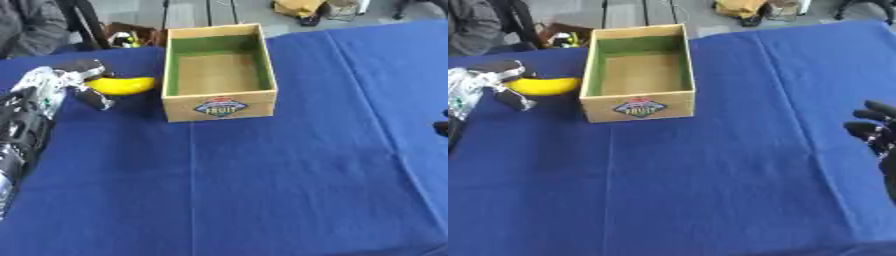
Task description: Pick up objects on the table and place them in the box.
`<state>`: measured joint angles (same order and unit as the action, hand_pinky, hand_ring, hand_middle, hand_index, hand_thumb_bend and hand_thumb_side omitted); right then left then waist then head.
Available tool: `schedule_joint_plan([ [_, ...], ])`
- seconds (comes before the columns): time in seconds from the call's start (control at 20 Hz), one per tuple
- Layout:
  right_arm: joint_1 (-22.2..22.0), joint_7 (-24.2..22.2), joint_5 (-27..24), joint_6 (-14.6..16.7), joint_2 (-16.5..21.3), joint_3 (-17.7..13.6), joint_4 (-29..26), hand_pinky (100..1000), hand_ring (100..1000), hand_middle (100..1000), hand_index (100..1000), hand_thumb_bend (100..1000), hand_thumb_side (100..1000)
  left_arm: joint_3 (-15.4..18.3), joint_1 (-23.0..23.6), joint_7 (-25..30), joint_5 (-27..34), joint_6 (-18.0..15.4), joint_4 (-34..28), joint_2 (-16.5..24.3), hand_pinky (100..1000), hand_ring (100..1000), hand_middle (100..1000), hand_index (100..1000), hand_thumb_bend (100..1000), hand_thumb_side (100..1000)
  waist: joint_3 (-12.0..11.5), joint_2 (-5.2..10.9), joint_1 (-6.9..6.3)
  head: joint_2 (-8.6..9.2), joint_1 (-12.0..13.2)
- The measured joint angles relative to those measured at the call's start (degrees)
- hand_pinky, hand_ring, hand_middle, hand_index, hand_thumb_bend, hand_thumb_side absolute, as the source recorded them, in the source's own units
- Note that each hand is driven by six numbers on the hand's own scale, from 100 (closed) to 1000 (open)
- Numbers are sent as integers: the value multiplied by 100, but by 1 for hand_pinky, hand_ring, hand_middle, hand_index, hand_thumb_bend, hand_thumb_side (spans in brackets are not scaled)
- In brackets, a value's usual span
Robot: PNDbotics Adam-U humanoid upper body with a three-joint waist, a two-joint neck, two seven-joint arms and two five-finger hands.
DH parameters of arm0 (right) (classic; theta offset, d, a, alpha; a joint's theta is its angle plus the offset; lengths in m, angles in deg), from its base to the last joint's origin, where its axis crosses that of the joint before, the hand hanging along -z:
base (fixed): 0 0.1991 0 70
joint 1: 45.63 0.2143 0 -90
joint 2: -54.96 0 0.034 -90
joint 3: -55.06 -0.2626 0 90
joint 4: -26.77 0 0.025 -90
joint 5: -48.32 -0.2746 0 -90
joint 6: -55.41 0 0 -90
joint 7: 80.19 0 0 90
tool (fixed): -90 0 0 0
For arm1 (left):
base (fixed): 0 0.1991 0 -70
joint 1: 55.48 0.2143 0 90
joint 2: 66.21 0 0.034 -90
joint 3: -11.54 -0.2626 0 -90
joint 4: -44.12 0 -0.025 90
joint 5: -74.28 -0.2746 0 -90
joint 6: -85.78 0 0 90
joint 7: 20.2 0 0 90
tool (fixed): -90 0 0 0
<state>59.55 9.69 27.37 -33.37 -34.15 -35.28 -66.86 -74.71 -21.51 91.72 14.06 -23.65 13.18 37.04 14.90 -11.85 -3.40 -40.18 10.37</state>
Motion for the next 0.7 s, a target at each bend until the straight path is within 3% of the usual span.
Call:
schedule_joint_plan([
  [0.7,-4,-12,0,7,1,-29,0,816,675,676,788,100,1000,2,-61,48,589,-152,-253,61,766,622,473,686,241,153,-18,74,32,0,-37],
])
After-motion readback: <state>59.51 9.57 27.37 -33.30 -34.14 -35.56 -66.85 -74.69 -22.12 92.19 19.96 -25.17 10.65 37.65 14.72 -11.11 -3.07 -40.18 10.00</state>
